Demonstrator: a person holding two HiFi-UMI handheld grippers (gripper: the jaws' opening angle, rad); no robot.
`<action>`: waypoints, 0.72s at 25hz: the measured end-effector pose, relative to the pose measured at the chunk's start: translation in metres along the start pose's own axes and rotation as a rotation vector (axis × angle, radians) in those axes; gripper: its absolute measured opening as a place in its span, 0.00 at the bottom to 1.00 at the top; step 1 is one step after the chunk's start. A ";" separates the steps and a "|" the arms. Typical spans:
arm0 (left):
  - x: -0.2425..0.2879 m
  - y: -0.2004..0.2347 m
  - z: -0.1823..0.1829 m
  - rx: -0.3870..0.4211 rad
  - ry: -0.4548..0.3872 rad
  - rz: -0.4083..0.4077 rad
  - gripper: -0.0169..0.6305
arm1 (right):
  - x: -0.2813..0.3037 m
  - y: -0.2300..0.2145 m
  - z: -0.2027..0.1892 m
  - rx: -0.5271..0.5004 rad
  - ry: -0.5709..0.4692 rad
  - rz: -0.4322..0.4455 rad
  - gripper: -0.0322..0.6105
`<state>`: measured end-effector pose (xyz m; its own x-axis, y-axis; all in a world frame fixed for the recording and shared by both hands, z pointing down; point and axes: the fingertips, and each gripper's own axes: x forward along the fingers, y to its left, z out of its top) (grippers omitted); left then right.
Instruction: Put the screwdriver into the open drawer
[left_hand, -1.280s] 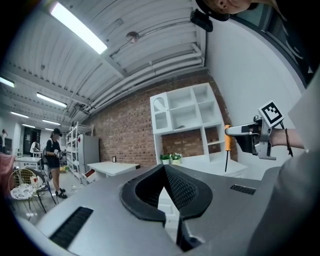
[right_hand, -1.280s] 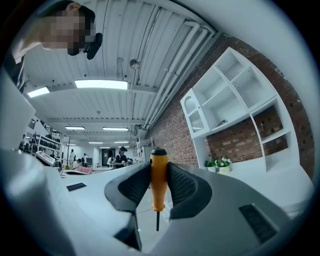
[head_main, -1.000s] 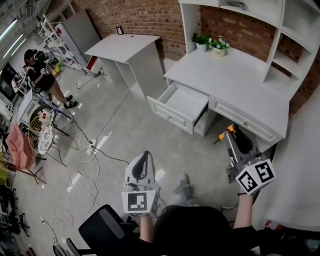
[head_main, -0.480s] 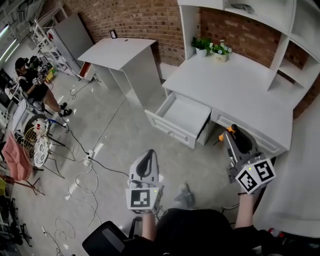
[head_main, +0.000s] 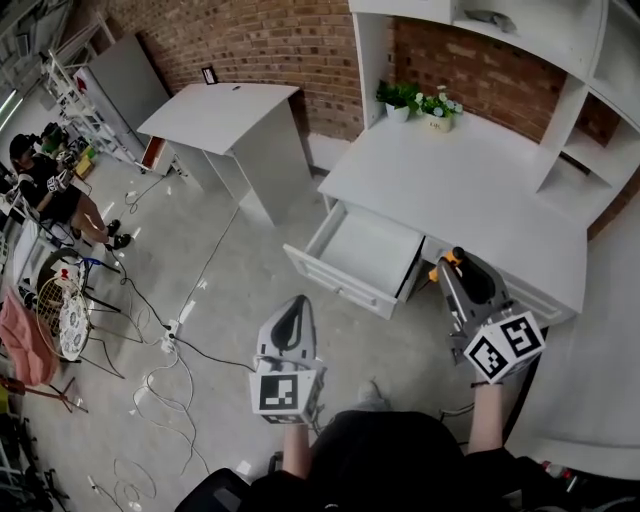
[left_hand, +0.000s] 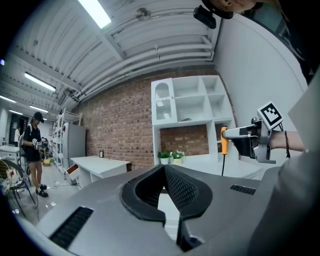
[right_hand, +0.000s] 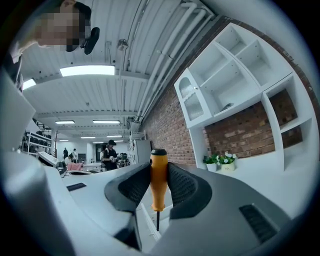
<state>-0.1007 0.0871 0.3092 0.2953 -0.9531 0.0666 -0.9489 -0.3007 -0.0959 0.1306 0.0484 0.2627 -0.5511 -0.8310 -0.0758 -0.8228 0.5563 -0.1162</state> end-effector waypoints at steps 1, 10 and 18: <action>0.006 0.002 -0.003 0.004 0.003 -0.007 0.04 | 0.005 -0.002 -0.001 -0.001 0.001 -0.003 0.22; 0.036 0.007 -0.023 -0.024 0.046 -0.058 0.04 | 0.033 -0.012 -0.018 0.004 0.043 -0.023 0.22; 0.060 0.012 -0.045 -0.060 0.108 -0.052 0.04 | 0.069 -0.032 -0.036 0.022 0.099 -0.016 0.22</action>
<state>-0.0989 0.0279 0.3567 0.3332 -0.9261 0.1768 -0.9387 -0.3435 -0.0303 0.1144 -0.0267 0.2966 -0.5498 -0.8349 0.0242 -0.8290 0.5419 -0.1381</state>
